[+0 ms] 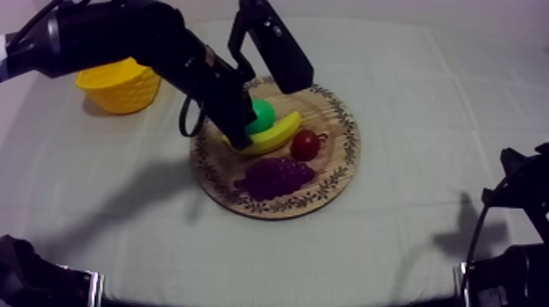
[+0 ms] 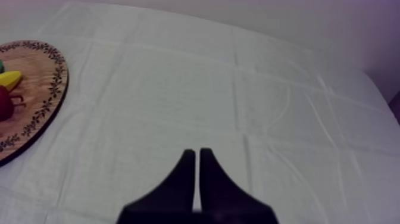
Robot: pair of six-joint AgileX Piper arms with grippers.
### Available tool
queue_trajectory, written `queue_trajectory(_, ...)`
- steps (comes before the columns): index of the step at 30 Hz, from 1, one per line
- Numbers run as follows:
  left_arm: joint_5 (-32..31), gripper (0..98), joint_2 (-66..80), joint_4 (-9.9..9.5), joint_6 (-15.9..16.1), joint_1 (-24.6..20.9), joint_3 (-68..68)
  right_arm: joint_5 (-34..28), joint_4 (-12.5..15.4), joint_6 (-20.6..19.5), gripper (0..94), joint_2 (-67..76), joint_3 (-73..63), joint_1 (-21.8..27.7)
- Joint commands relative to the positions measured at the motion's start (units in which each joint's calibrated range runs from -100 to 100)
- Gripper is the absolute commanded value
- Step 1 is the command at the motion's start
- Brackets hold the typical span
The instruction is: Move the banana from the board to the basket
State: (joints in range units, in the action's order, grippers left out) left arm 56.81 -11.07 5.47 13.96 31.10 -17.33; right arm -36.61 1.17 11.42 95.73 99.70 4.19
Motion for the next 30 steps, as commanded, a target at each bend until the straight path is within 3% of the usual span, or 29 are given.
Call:
queue_trajectory(1, -0.2, 30.3, 0.1, -0.04, 0.2, 0.2, -0.3, 0.0, 0.0, 0.0, 0.2, 0.0, 0.0, 0.0)
queue_trajectory(4, -0.7, 38.1, 0.2, -0.12, 0.2, 0.4, -0.7, 0.0, 0.0, 0.0, 0.2, 0.0, 0.0, 0.0)
queue_trajectory(9, -0.4, 67.1, 0.1, -1.09, -1.3, 0.3, -0.7, 0.0, 0.0, 0.0, 0.2, 0.0, 0.0, 0.0)
queue_trajectory(13, -0.1, 81.0, -0.3, -1.41, -1.9, 0.1, -0.5, 0.0, 0.0, 0.0, 0.2, 0.0, 0.0, 0.0)
queue_trajectory(19, -0.4, 85.8, -1.2, -1.46, -2.1, 0.7, 0.3, 0.0, 0.0, 0.0, 0.2, 0.0, 0.0, 0.0)
queue_trajectory(30, -1.6, 86.0, -9.4, -1.36, -2.1, 2.5, 4.0, 0.0, 0.0, 0.0, 0.2, 0.0, 0.0, 0.0)
